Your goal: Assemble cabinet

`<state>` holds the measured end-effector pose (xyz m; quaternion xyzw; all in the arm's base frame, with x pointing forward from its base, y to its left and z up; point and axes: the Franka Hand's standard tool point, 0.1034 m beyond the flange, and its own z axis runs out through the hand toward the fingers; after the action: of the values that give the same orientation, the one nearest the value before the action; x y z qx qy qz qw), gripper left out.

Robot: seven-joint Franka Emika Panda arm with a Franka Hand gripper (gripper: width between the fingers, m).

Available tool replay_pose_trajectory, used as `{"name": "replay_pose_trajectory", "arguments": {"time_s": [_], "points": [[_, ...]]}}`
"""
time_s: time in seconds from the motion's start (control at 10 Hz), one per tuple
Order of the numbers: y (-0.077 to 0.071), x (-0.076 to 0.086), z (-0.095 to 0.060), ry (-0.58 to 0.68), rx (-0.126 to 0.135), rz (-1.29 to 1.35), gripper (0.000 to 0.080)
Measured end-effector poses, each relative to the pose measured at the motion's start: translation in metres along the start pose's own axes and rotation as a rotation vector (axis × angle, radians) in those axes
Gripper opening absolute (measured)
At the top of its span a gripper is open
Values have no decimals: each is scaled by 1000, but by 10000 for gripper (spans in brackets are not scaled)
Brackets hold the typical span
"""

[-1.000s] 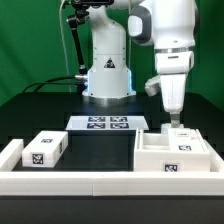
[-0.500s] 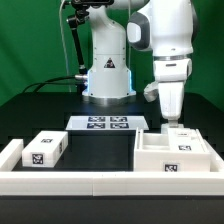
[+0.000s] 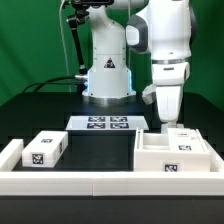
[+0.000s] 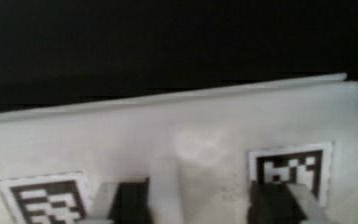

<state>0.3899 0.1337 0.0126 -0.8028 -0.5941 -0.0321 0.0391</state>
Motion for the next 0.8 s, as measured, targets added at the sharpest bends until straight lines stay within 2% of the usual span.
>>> {"name": "replay_pose_trajectory", "arguments": {"time_s": [0.1,0.2,0.4,0.5,0.8], "points": [[0,0,0,0,-1,0,176],[0,0,0,0,-1,0,67],[0,0,-1,-2,1,0,67],[2,-3,-8,-22,6,-2,67],[17,-14,-48,-93,3,-9,67]]}}
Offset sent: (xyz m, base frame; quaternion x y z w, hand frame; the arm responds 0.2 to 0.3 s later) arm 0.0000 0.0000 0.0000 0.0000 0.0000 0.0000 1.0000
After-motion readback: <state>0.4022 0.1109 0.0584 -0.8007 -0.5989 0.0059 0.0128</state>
